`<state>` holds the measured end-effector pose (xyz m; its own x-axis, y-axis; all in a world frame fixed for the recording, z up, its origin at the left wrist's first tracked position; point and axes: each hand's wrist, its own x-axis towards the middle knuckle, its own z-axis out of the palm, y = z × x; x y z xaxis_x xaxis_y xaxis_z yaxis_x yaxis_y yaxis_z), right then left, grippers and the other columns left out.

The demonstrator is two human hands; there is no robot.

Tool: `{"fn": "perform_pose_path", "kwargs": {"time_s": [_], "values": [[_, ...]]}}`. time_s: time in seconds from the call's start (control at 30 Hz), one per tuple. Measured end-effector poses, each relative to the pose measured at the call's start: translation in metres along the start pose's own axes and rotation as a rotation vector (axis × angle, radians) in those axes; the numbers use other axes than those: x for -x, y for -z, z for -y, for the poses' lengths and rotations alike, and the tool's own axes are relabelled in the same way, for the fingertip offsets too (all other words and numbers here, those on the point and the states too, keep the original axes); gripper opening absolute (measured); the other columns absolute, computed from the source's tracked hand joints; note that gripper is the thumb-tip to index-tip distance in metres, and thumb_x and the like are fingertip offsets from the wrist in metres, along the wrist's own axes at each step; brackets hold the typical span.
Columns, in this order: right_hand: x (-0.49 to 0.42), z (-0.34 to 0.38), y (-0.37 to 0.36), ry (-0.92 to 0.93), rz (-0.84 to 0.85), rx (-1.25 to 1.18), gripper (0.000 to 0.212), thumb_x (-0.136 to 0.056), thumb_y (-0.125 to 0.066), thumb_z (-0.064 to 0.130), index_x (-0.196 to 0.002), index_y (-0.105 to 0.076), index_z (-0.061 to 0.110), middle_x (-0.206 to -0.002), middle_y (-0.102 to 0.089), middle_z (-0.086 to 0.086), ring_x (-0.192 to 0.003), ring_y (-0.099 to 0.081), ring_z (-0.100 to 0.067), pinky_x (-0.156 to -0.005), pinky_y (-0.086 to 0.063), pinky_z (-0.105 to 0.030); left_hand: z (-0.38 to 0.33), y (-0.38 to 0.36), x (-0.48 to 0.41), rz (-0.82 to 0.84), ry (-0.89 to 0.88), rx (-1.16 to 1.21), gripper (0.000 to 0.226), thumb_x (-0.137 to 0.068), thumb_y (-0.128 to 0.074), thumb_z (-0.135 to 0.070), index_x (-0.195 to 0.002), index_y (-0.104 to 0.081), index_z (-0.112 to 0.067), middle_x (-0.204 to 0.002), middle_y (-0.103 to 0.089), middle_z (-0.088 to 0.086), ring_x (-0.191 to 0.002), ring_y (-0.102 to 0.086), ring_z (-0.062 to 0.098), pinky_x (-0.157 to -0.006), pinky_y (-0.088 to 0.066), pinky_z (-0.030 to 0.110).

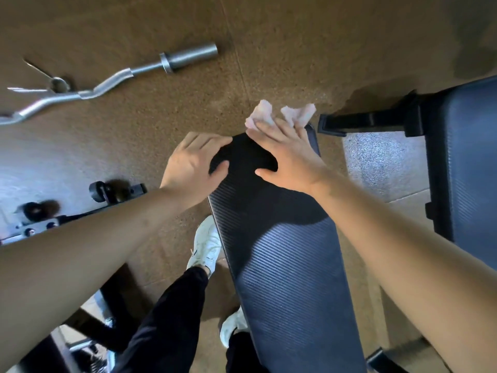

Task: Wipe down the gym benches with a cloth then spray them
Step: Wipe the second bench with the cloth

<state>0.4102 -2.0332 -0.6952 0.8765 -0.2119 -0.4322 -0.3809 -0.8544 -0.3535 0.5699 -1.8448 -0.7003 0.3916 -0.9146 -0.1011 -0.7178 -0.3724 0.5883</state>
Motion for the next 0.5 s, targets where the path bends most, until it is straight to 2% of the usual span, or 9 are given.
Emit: {"fn": "perform_pose_path", "kwargs": {"time_s": [0.07, 0.2, 0.33, 0.43, 0.5], "values": [[0.007, 0.002, 0.0, 0.006, -0.059, -0.011, 0.083, -0.089, -0.066, 0.048, -0.16, -0.028, 0.029, -0.17, -0.015, 0.004, -0.156, -0.011, -0.026, -0.12, -0.019, -0.059, -0.007, -0.006, -0.021, 0.022, -0.077, -0.009, 0.045, -0.09, -0.06, -0.023, -0.134, -0.064, -0.014, -0.129, -0.066, 0.003, -0.119, -0.057, 0.03, -0.103, -0.049, 0.045], [0.035, 0.002, -0.003, -0.037, -0.291, -0.153, 0.064, -0.09, -0.067, 0.035, -0.149, -0.051, 0.017, -0.162, -0.039, -0.003, -0.148, -0.037, -0.025, -0.116, -0.039, -0.049, -0.033, -0.016, -0.062, 0.152, -0.083, 0.014, 0.056, -0.096, -0.058, -0.026, -0.15, -0.048, -0.018, -0.153, -0.049, -0.001, -0.143, -0.04, 0.023, -0.116, -0.038, 0.048], [0.065, -0.001, -0.016, -0.137, -0.383, -0.188, 0.056, -0.089, -0.069, 0.031, -0.14, -0.06, 0.009, -0.149, -0.055, -0.008, -0.137, -0.052, -0.026, -0.11, -0.047, -0.048, -0.053, -0.028, -0.096, 0.361, -0.155, -0.028, 0.056, -0.107, -0.044, -0.029, -0.16, -0.026, -0.038, -0.166, -0.028, -0.012, -0.154, -0.023, 0.017, -0.124, -0.026, 0.043], [0.081, 0.002, -0.024, -0.322, -0.361, -0.153, 0.064, -0.09, -0.065, 0.042, -0.145, -0.054, 0.013, -0.152, -0.051, -0.01, -0.138, -0.047, -0.03, -0.113, -0.043, -0.049, -0.057, -0.031, -0.104, 0.447, -0.185, -0.076, 0.062, -0.108, -0.04, -0.027, -0.157, -0.013, -0.053, -0.159, -0.037, -0.013, -0.141, -0.037, 0.021, -0.116, -0.038, 0.045], [0.085, 0.013, -0.03, -0.418, -0.19, -0.138, 0.082, -0.088, -0.065, 0.057, -0.157, -0.036, 0.023, -0.165, -0.031, -0.01, -0.151, -0.027, -0.035, -0.12, -0.033, -0.055, -0.057, -0.029, -0.102, 0.437, -0.189, -0.142, 0.067, -0.109, -0.04, -0.029, -0.154, -0.002, -0.061, -0.151, -0.043, -0.01, -0.131, -0.043, 0.023, -0.107, -0.045, 0.048]]}}
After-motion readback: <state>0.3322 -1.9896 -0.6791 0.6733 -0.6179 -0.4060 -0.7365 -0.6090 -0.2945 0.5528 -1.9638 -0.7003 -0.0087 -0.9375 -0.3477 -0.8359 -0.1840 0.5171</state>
